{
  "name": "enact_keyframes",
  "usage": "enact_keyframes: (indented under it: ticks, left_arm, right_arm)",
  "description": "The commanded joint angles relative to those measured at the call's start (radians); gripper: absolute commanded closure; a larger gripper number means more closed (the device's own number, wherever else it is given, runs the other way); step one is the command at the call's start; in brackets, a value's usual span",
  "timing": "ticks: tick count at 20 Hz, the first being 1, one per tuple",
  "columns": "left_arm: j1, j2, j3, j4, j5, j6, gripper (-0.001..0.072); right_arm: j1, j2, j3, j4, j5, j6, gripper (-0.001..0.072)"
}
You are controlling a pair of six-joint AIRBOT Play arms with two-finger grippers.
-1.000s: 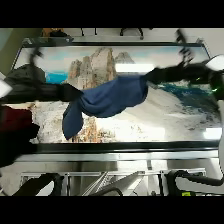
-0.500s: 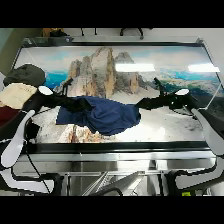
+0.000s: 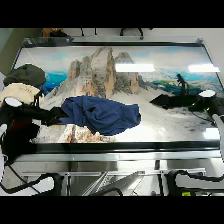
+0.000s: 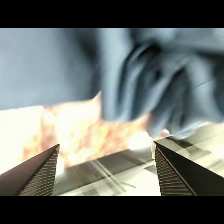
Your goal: Fold the shirts.
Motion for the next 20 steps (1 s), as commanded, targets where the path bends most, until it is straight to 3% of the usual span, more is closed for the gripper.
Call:
enact_keyframes:
  ticks: [1,4,7,9,10,11,12,13,14,15,20]
  left_arm:
    - [-0.023,0.065,-0.222,-0.006,0.158,0.003,0.0069]
    - [-0.126,0.064,-0.290,-0.181,0.300,0.075,0.0069]
    - [-0.222,0.057,-0.267,-0.212,0.439,0.075,0.0069]
    - [-0.281,0.005,-0.210,-0.209,0.458,0.075,0.0070]
    - [-0.301,-0.031,-0.179,-0.209,0.453,0.075,0.0157]
    - [-0.315,-0.072,-0.146,-0.206,0.443,0.075,0.0288]
    - [-0.325,-0.110,-0.116,-0.201,0.428,0.076,0.0297]
    - [-0.329,-0.148,-0.084,-0.201,0.406,0.076,0.0298]
    - [-0.329,-0.175,-0.060,-0.201,0.382,0.076,0.0431]
    - [-0.329,-0.195,-0.034,-0.201,0.356,0.104,0.0687]
    - [-0.324,-0.122,0.066,-0.128,0.290,0.101,0.0691]
  right_arm:
    - [0.096,0.002,-0.143,-0.007,-0.061,-0.005,0.0090]
    - [0.205,-0.060,-0.151,0.012,-0.117,-0.027,0.0091]
    - [0.273,-0.100,-0.150,0.031,-0.185,-0.037,0.0094]
    - [0.293,-0.117,-0.150,0.064,-0.204,-0.072,0.0245]
    - [0.294,-0.124,-0.150,0.082,-0.206,-0.082,0.0261]
    - [0.293,-0.127,-0.150,0.109,-0.206,-0.091,0.0277]
    - [0.293,-0.127,-0.150,0.128,-0.205,-0.092,0.0328]
    - [0.293,-0.127,-0.150,0.149,-0.200,-0.119,0.0531]
    - [0.293,-0.127,-0.150,0.164,-0.194,-0.132,0.0688]
    - [0.292,-0.126,-0.149,0.172,-0.186,-0.132,0.0690]
    - [0.264,-0.060,-0.079,0.253,-0.036,-0.128,0.0691]
